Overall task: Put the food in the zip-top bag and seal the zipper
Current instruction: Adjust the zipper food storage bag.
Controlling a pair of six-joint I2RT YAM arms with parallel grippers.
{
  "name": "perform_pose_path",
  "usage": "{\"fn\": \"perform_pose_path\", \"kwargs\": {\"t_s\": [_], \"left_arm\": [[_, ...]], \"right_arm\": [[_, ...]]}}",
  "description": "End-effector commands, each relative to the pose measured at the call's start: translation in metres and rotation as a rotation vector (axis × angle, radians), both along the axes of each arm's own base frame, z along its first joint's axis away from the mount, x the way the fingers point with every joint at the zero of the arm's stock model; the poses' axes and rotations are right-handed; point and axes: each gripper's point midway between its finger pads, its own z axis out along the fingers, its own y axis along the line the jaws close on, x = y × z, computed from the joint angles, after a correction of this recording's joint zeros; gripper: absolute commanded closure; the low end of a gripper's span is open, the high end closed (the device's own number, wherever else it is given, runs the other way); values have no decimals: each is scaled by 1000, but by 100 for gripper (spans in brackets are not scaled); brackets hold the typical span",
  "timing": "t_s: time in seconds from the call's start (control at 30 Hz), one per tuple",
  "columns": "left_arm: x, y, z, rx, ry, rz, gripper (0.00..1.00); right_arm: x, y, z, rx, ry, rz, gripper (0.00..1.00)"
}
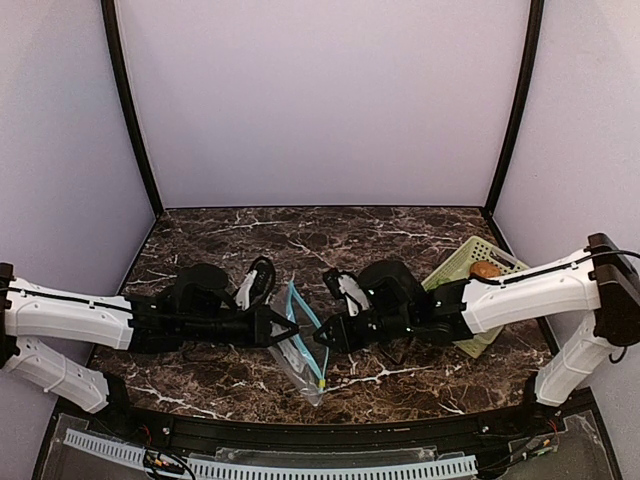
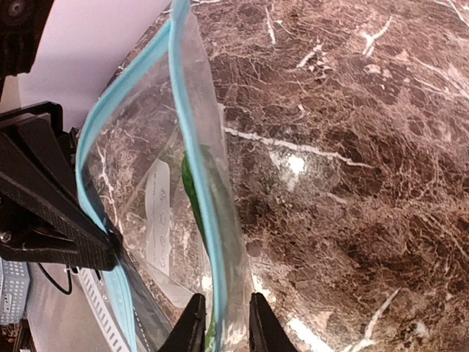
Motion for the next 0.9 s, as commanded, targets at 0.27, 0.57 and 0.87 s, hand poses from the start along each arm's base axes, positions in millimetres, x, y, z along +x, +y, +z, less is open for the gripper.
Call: {"fn": "perform_pose_path", "kwargs": {"t_s": [0.27, 0.57, 0.87], "left_arm": [[17, 59, 17, 155, -97, 171, 99], [17, 63, 27, 186, -121, 160, 99], [19, 27, 38, 139, -116, 59, 99]], "right_arm": [[5, -3, 93, 86, -135, -10, 100], [-1, -7, 80, 82, -59, -23, 100], [8, -3, 60, 1, -61, -86, 100]]}}
